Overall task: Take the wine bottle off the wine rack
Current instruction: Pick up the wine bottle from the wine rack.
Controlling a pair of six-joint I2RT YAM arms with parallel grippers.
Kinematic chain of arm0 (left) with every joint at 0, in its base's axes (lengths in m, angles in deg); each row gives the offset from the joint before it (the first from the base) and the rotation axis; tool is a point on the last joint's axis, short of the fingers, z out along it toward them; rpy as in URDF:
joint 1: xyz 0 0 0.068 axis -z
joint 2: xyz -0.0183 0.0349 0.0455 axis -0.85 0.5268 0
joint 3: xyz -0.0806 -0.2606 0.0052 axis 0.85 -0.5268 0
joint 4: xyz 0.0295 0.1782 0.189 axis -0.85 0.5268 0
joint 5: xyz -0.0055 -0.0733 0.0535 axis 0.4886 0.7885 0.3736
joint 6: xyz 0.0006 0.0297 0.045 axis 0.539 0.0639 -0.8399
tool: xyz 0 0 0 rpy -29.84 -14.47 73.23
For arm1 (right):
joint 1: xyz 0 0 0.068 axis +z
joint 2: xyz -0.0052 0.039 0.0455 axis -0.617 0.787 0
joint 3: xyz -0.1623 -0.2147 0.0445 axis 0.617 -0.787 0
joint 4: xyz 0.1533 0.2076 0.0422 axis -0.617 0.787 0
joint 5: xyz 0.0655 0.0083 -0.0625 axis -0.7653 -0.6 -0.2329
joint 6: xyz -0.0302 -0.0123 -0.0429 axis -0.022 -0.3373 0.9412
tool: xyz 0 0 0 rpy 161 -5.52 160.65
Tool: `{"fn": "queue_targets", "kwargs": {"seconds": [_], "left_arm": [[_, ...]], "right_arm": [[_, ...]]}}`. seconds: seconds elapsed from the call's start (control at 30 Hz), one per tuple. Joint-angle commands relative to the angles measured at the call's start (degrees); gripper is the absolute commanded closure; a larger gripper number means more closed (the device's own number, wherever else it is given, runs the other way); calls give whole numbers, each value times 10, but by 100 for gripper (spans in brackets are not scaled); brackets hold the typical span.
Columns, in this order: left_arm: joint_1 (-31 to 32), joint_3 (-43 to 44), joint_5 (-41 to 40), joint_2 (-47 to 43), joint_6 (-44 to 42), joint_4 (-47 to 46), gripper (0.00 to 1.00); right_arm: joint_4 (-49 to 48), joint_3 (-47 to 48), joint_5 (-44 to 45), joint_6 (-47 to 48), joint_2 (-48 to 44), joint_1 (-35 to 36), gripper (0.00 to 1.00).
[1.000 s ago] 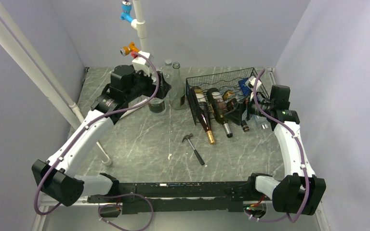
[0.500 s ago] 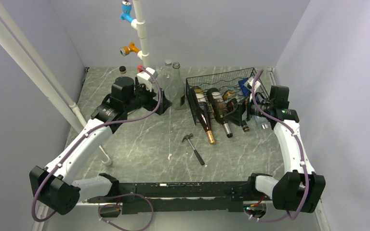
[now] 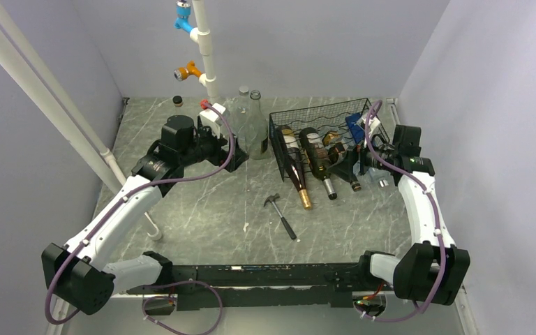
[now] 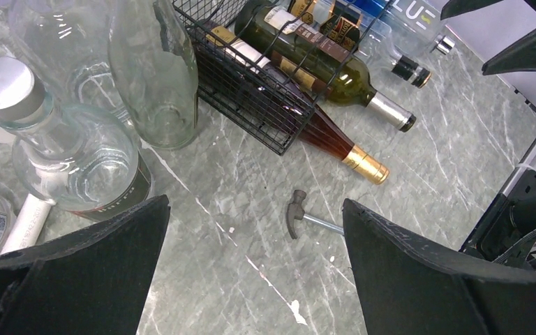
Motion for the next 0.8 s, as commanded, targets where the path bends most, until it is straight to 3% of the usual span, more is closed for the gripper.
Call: {"fn": "queue_targets", "kwargs": {"seconds": [0.0,0.4,0.77], "left_arm": [[-2,-1,19,-17,0,-28,0],[-2,0,22,-18,7,-26,0],[-2,-2,17,-25,5,-26,0]], "right_arm": [[-4,6,3,15,3,-9,1],[-8,4,25,16,9,-27,1],[-3,-1,97,29,15,-33,1]]}}
